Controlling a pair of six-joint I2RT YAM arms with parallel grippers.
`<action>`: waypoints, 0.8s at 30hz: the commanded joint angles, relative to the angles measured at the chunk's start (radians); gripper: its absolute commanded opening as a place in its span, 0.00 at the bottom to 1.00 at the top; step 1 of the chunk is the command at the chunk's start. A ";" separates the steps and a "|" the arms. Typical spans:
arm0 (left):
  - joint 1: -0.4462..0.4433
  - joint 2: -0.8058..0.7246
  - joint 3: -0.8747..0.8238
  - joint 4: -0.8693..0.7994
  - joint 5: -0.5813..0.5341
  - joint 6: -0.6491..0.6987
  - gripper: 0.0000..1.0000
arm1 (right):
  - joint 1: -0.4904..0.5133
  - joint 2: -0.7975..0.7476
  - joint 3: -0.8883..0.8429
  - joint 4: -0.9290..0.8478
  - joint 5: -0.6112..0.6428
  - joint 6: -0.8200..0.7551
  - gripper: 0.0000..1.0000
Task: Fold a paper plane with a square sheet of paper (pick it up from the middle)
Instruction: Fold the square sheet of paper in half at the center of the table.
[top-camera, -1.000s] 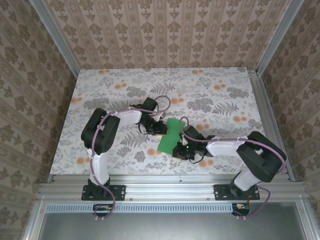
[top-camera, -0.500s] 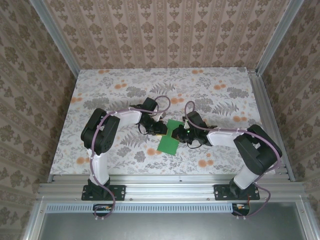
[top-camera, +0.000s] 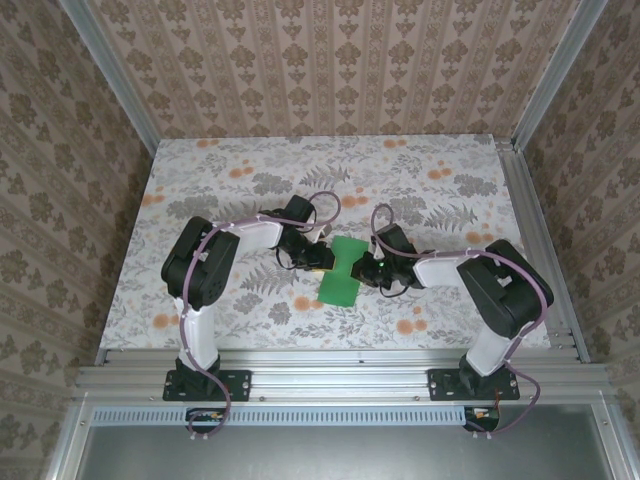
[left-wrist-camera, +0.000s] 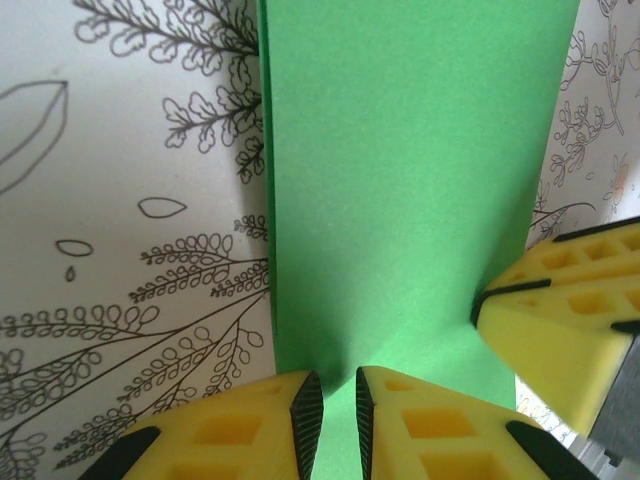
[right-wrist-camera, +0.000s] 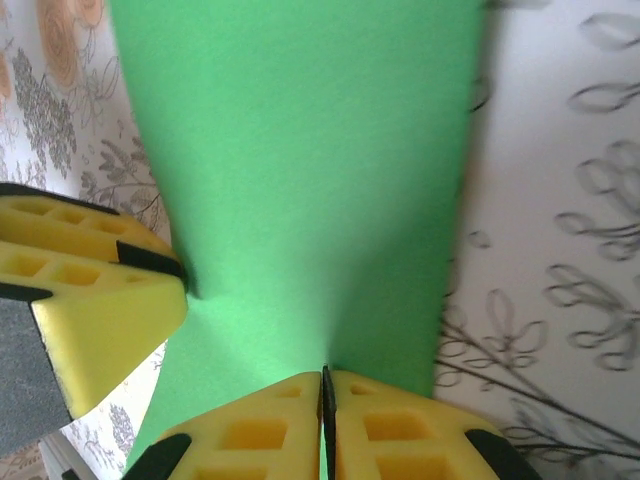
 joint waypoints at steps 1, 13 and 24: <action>0.012 0.106 -0.075 -0.087 -0.197 0.038 0.24 | -0.041 -0.036 -0.036 -0.099 0.064 -0.052 0.14; 0.010 0.112 -0.065 -0.079 -0.187 0.027 0.24 | -0.037 -0.013 0.111 -0.028 -0.029 -0.015 0.14; 0.011 0.094 -0.095 -0.074 -0.192 0.027 0.24 | -0.068 0.172 0.219 -0.034 -0.016 -0.065 0.14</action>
